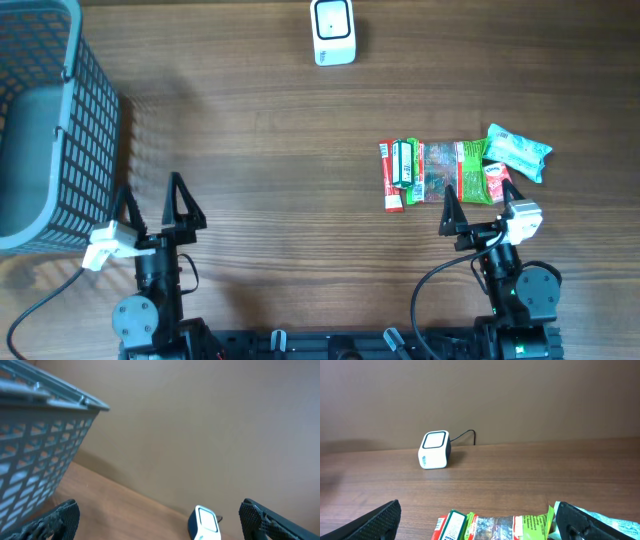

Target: Scan the item barcode

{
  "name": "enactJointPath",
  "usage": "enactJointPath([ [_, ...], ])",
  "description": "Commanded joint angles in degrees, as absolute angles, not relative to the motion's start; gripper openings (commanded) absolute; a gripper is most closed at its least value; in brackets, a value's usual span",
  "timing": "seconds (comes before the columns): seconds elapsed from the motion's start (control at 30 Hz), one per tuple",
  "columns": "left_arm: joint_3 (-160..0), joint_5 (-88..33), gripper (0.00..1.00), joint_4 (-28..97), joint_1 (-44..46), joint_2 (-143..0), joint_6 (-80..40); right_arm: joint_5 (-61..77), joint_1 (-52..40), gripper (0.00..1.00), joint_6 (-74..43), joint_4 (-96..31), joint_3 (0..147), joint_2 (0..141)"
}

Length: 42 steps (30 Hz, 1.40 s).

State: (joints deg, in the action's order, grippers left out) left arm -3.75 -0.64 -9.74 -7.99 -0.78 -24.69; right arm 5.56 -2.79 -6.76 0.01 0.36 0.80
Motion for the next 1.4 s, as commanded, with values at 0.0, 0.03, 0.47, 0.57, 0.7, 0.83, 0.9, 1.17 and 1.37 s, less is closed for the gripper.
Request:
enactJointPath([
  [0.0, -0.3, -2.11, 1.0, -9.56, -8.16, -0.21, -24.43, 6.04, -2.61, 1.0, -6.02, 0.34, 0.3, 0.54],
  [0.03, -0.32, -2.09, 1.0, -7.73, -8.16, -0.21, -24.38, 6.04, -2.61, 1.0, -6.02, 0.34, 0.3, 0.54],
  [0.47, -0.32, -6.66, 1.0, 4.12, -8.1, -0.21, -9.91, 6.04, -2.61, 1.0, -6.02, 0.34, 0.3, 0.54],
  [0.57, -0.34, -11.42, 1.0, 3.68, -8.1, -0.21, 0.05, 6.04, -2.61, 1.0, -6.02, 0.34, 0.3, 0.54],
  [0.7, -0.34, -12.58, 1.0, 3.6, -8.1, -0.21, 2.74, 6.04, -2.61, 1.0, -6.02, 0.34, 0.3, 0.54],
  [0.83, -0.34, -12.36, 1.0, 3.31, -8.12, -0.21, -0.27, 6.04, -2.61, 1.0, -6.04, 0.32, 0.3, 0.54],
  [0.9, -0.34, -12.36, 1.0, 3.31, -8.12, -0.21, -0.27, 6.04, -2.61, 1.0, -6.0, 0.32, 0.3, 0.54],
  [1.17, -0.34, -12.36, 1.0, 3.29, -8.12, -0.23, -0.27, 6.04, -2.61, 1.0, -6.02, 0.32, 0.3, 0.54],
  [1.37, -0.34, -12.36, 1.0, 3.29, -8.12, -0.27, -0.27, 6.04, -2.61, 1.0, -6.02, 0.32, 0.3, 0.54],
])
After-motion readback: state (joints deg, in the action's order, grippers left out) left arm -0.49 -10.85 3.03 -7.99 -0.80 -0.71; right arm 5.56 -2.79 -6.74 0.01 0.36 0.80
